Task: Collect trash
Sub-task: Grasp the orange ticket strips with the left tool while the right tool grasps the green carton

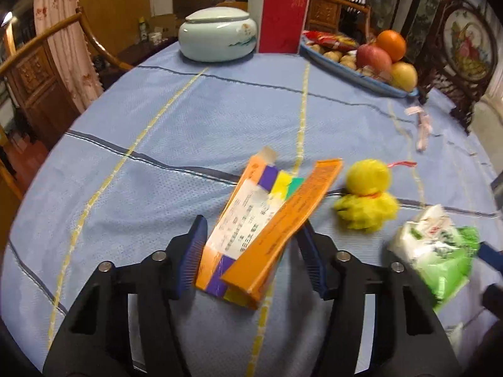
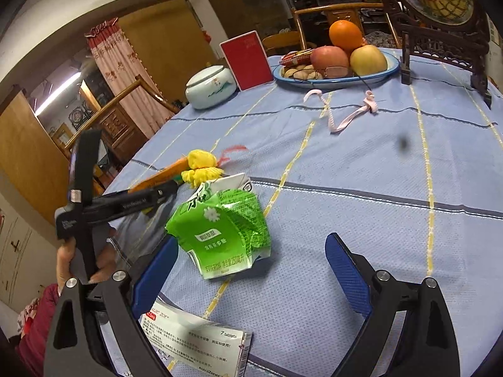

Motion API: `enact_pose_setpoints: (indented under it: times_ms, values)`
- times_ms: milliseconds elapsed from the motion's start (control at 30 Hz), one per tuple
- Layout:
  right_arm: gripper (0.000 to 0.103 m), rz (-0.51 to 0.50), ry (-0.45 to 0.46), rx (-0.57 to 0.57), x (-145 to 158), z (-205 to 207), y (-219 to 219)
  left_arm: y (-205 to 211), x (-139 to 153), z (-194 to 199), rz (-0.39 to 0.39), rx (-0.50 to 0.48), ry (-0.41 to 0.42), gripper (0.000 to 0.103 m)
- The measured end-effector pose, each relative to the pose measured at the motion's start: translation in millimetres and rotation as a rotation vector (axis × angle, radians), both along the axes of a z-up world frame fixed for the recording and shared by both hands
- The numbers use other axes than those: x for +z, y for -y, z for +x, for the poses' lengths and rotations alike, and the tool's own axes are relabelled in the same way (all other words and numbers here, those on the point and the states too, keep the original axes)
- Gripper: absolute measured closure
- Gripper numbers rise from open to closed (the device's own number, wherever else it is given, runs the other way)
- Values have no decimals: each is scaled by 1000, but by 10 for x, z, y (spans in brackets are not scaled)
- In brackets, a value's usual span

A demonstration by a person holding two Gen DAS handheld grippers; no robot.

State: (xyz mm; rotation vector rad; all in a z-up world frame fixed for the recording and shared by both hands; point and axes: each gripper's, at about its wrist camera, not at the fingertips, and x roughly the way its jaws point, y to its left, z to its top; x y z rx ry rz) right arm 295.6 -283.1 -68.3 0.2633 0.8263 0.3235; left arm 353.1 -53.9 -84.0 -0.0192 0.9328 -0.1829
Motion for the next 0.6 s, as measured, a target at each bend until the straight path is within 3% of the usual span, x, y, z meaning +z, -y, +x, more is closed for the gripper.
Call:
enact_pose_setpoints:
  times_ms: [300,433,533,567,600]
  values:
    - [6,-32,-9,32,-56,175,-152,-77,202,-95,-78,-8,67,49]
    - [6,23,-72,48,-185,332,-155,-89,217,-95,-83,-7,69,49]
    - [8,47,-42,78,-157,313,-165,-55,212,-96,-69,-17,70,49]
    - [34,59,-30,95,-130,297,-174,-48,210,-102,-63,-19,73,49]
    - [73,67,-19,111,-91,282,-182,-34,215,-111,-54,-22,79,49]
